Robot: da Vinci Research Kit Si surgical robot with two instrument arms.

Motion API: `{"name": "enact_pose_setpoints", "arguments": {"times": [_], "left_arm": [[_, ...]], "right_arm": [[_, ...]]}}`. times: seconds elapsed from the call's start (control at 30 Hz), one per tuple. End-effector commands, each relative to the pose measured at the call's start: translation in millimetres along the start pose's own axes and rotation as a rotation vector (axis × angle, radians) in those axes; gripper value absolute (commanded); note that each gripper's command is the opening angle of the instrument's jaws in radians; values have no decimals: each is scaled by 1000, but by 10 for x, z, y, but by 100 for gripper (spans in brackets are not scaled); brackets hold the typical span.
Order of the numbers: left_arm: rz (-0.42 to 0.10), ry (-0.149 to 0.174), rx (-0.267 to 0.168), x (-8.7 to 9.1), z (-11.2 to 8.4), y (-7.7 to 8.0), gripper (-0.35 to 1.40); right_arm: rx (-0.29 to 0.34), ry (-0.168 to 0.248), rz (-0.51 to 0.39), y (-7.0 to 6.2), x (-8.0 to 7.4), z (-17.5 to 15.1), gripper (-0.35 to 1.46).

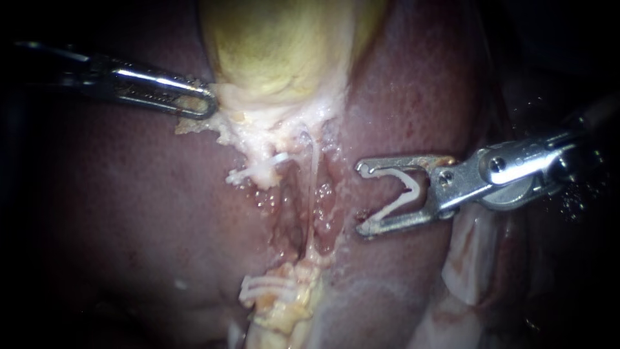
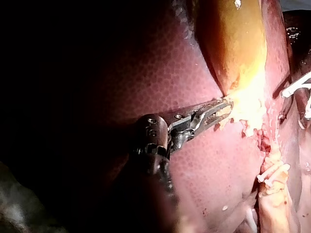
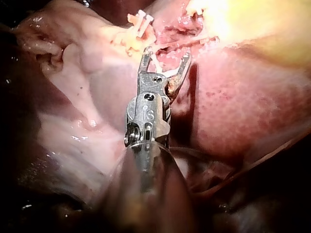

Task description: Clipping first clip right tube

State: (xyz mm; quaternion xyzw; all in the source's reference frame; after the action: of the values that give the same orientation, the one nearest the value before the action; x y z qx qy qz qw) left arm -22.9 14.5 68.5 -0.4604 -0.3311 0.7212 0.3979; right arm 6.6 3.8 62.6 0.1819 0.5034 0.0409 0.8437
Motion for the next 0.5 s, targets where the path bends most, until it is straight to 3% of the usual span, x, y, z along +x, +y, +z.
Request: {"name": "enact_pose_setpoints", "arguments": {"times": [0.03,0.27,0.5], "left_arm": [[-1,-1,-2,1,-3,1,-35],[-24,-1,-2,22,-42,31,-35],[-14,10,-4,29,-47,46,-35]], "right_arm": [[-1,0,0,0,0,0,50],[2,1,0,-1,0,1,50],[18,3,-1,-1,-1,11,50]]}}
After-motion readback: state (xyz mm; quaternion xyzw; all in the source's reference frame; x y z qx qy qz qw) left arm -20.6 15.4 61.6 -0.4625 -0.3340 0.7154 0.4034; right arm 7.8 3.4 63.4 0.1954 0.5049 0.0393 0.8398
